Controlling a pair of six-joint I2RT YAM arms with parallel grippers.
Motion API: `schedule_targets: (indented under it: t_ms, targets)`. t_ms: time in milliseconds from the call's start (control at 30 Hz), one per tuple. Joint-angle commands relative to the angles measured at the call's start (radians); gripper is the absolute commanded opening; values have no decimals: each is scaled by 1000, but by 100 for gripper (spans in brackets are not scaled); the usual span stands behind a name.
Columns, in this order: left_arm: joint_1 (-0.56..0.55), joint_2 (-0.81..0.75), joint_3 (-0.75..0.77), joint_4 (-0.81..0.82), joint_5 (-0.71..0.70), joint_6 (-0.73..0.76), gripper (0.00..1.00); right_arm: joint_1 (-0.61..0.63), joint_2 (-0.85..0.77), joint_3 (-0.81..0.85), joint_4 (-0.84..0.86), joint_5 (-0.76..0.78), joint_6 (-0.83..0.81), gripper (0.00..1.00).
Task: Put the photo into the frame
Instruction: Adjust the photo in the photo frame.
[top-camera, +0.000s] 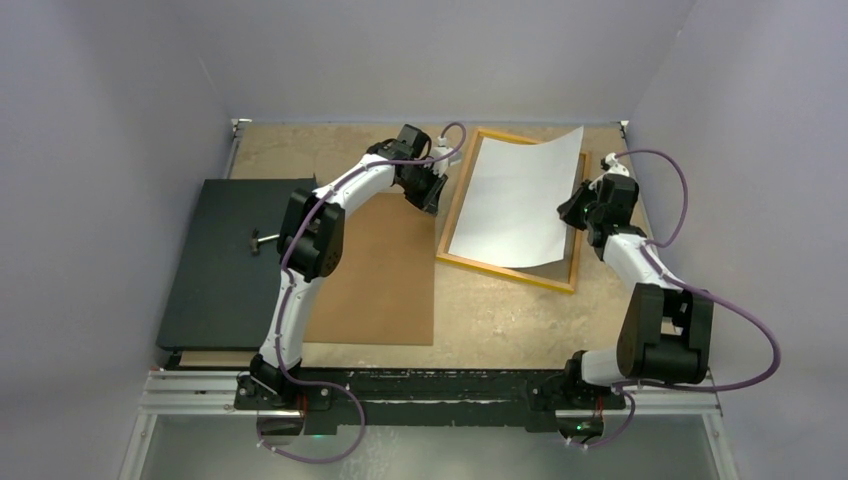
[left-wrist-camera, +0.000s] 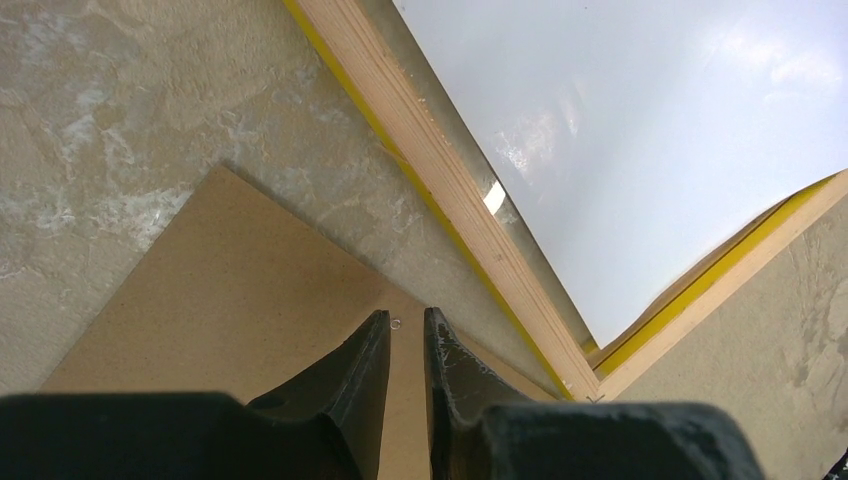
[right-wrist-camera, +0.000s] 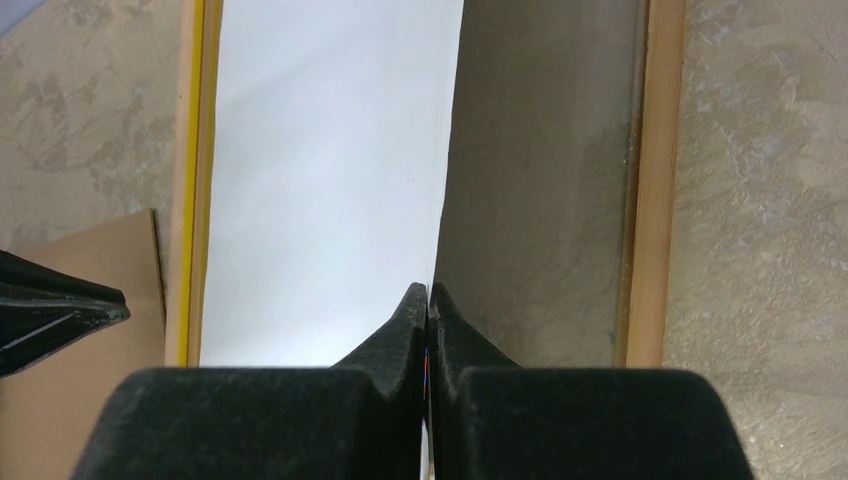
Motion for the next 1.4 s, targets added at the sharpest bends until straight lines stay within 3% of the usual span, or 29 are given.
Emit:
schedule_targets:
  t_ms: [0,333,500,567,700,867,1033,1167,1367]
  targets:
    - [-7,-23,-7,24,29,-14,17,4,5,4,60,-29,-5,0]
    - [-8,-18,-15,27,29,-13,17,18,53,20,70,-44,-15,1]
    - [-8,-24,-10,21,29,-15,17,23,75,41,51,-37,-31,12]
    - [-8,-30,-14,20,20,-12,17,23,82,60,25,-14,-37,24]
    - [-8,-41,-20,11,17,-4,17,25,79,75,-24,53,-33,63]
    - [-3,-72,-4,-12,5,13,20,26,62,85,-103,214,-22,98]
    - [21,-120,1,-29,5,16,28,26,29,112,-173,352,-11,99]
    - [48,-189,-41,-16,3,28,48,38,-27,126,-174,363,6,99]
    - [130,-335,-83,-24,-11,69,63,328,-91,208,-253,449,78,99]
